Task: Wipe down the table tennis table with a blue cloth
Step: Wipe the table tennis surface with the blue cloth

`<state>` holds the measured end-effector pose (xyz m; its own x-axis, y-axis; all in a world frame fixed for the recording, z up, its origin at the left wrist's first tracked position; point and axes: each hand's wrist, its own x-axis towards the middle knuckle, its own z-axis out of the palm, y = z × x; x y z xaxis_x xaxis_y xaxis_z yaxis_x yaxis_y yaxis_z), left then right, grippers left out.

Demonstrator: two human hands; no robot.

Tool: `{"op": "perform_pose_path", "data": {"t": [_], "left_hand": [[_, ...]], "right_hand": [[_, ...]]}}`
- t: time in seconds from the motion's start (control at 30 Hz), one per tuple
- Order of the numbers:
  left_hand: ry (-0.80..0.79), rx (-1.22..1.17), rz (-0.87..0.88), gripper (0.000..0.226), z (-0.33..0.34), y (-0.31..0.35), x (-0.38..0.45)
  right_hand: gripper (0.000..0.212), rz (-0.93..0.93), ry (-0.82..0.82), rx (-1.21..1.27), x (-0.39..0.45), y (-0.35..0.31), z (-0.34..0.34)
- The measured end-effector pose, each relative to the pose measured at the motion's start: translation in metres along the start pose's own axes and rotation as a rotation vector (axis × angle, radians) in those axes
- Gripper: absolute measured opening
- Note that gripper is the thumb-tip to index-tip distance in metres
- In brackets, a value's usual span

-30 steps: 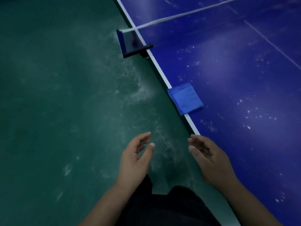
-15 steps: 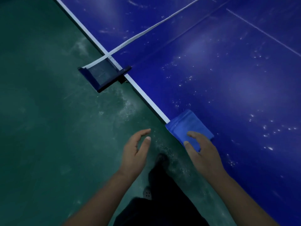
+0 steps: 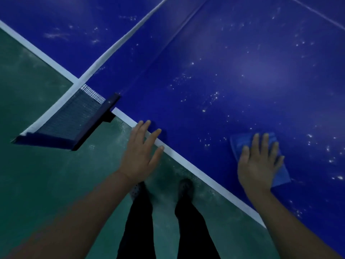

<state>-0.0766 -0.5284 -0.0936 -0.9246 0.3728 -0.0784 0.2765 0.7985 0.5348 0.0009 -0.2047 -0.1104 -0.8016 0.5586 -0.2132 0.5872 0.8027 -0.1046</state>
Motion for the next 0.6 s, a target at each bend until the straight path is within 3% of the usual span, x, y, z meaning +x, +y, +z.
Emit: {"op": "perform_pose_path", "data": {"t": [0.1, 0.13, 0.2, 0.27, 0.33, 0.4, 0.5, 0.53, 0.6], "left_hand": [[0.027, 0.040, 0.077, 0.054, -0.010, -0.027, 0.012], [0.053, 0.044, 0.098, 0.052, -0.013, -0.035, 0.014], [0.097, 0.043, 0.127, 0.048, -0.017, -0.049, 0.019], [0.101, 0.033, 0.132, 0.047, -0.020, -0.060, 0.022], [0.082, 0.005, 0.128, 0.048, -0.022, -0.067, 0.023], [0.059, -0.027, 0.129, 0.049, -0.024, -0.071, 0.022], [0.067, -0.043, 0.147, 0.049, -0.028, -0.075, 0.022], [0.080, -0.045, 0.151, 0.048, -0.029, -0.076, 0.022], [0.112, -0.045, 0.137, 0.047, -0.032, -0.077, 0.024]], "right_hand": [[0.063, 0.220, 0.095, 0.070, 0.014, -0.069, 0.008], [0.062, 0.176, 0.112, 0.063, 0.008, -0.099, 0.012], [0.061, -0.092, 0.090, -0.016, -0.017, -0.142, 0.026], [0.061, -0.312, 0.006, -0.111, -0.031, -0.141, 0.032], [0.062, -0.201, 0.008, -0.108, -0.018, -0.108, 0.023], [0.062, 0.108, 0.044, -0.036, 0.000, -0.077, 0.008], [0.057, 0.404, 0.137, 0.049, 0.017, -0.098, 0.007], [0.057, 0.403, 0.149, 0.058, 0.013, -0.124, 0.010], [0.059, 0.170, 0.133, 0.023, -0.010, -0.174, 0.022]]}}
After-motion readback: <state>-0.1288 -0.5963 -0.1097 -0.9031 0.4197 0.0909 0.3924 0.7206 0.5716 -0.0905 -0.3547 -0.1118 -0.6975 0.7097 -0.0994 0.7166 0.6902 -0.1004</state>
